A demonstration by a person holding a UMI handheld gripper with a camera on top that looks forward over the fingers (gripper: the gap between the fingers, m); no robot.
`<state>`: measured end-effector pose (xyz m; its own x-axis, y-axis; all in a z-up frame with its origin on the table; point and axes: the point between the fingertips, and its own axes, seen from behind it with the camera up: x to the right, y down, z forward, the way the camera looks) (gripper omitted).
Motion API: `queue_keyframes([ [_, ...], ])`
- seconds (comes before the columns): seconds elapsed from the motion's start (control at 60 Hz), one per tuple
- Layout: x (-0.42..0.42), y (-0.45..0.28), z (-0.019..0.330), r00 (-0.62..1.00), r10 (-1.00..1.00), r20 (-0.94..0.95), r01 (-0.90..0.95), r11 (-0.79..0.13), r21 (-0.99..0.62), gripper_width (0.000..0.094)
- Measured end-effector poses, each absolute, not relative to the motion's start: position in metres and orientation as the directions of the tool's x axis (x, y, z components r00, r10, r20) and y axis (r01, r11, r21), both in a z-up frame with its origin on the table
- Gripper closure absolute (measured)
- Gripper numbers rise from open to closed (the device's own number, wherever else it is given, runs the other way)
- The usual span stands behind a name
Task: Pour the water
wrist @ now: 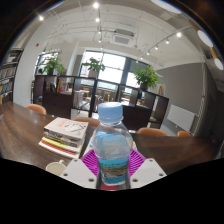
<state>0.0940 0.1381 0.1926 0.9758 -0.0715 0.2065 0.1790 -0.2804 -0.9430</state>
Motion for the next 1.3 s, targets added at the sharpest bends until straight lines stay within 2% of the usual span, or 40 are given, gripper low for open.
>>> queue_keyframes([
  [0.217,0.117,0.144,0.114,0.995,-0.061,0.084,0.057,-0.355,-0.933,0.0609],
  [0.483,0.118,0.144,0.044,0.999,-0.053,-0.004,-0.026,-0.409,-0.912,0.0604],
  [0.567,0.120,0.141,0.047,0.998,-0.064,-0.016,-0.039,-0.378,-0.925,0.0609],
  [0.75,0.122,0.137,0.049,0.994,-0.097,-0.049,-0.081,-0.355,-0.931,0.0475],
  [0.8,0.121,0.134,0.045,0.993,-0.102,-0.067,-0.101,-0.375,-0.921,0.0442],
  [0.883,0.121,0.121,0.031,0.990,-0.113,-0.082,-0.123,-0.431,-0.894,0.0288],
  [0.983,0.116,0.097,0.022,0.989,-0.121,-0.084,-0.133,-0.478,-0.868,0.0185],
  [1.067,0.110,0.067,0.016,0.991,-0.127,-0.049,-0.107,-0.505,-0.857,0.0187],
  [1.2,0.075,0.005,0.007,0.991,-0.131,-0.023,-0.098,-0.598,-0.795,0.0136],
  [1.3,0.030,-0.036,0.016,0.993,-0.109,-0.047,-0.107,-0.640,-0.761,0.0119],
])
